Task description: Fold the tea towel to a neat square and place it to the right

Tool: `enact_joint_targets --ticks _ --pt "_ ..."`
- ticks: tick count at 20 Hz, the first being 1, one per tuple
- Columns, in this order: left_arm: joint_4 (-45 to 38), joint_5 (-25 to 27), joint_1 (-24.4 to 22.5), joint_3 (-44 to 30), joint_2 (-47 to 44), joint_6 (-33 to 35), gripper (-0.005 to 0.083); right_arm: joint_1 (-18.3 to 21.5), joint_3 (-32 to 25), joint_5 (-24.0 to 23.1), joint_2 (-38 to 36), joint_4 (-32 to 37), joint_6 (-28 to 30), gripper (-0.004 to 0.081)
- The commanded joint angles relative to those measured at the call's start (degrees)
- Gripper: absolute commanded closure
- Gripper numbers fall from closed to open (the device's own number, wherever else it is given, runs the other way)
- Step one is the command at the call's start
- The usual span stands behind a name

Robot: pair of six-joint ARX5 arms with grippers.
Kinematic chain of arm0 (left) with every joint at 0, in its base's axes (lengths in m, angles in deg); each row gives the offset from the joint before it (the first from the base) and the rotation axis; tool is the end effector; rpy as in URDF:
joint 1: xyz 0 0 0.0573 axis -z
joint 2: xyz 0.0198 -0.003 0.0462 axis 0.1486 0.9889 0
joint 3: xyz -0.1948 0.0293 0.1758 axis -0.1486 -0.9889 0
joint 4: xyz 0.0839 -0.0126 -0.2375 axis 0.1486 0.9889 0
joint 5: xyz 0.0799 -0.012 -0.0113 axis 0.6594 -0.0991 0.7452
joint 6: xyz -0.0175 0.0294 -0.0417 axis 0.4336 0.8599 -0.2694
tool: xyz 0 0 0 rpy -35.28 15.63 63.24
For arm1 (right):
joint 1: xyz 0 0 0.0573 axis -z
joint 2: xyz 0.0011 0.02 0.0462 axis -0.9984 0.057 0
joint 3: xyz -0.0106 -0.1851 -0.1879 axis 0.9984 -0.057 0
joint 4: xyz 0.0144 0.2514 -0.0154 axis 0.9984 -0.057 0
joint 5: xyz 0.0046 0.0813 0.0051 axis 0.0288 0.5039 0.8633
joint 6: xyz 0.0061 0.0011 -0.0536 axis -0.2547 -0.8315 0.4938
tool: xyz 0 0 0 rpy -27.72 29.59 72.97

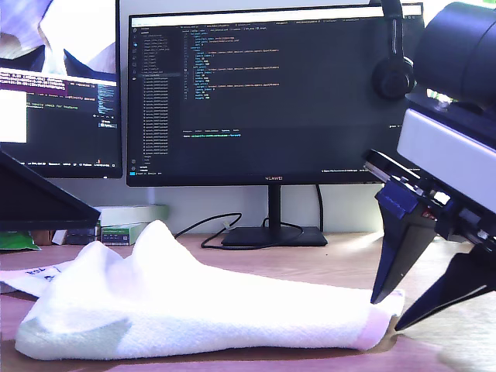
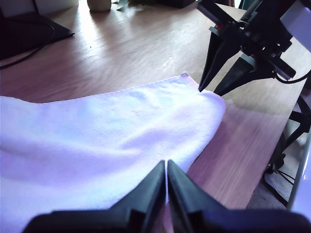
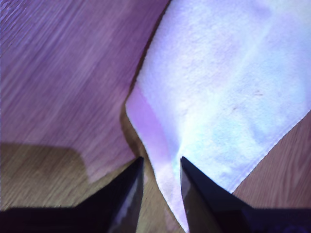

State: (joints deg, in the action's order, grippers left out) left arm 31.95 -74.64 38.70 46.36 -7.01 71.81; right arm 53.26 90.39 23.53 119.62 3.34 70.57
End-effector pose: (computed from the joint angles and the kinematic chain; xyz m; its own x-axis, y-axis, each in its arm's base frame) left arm 0.0883 -0.1017 0.1467 0.5212 -0.7806 -0.3449 0.8075 0.5819 -0.0966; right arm 0.1753 0.1229 0.1413 0.3438 0.4681 -0.8141 -0.6776 -0.4766 -0.5602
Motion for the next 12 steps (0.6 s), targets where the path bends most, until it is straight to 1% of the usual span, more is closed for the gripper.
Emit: enact_joint_targets --ticks 1,6,9,10,11,12 --pt "-0.5 0.0 0.0 0.2 0.2 0.2 0.0793 -0.4 -0.3 0.5 0.5 0.3 0.1 0.0615" --pt "-0.4 0.0 0.0 0.2 0.2 0.2 0.0793 -1.8 -0.3 1.5 0.5 0.5 0.1 0.0685" --pt "-0.4 0.0 0.0 0.2 0.2 0.2 0.0793 -1.8 -0.3 1.5 0.5 1.4 0.1 0.0694" --pt "-0.4 0.0 0.0 0.2 0.2 0.2 0.0793 -1.8 -0.3 1.5 0.5 1.9 0.1 0.0721" --pt "-0.4 0.0 0.0 0.2 0.2 0.2 0.0793 -1.8 -0.3 1.5 0.5 2.2 0.1 0.0765" --pt "-0.4 0.0 0.0 0.2 0.2 0.2 0.0793 -1.8 -0.2 1.5 0.5 2.5 0.1 0.0782"
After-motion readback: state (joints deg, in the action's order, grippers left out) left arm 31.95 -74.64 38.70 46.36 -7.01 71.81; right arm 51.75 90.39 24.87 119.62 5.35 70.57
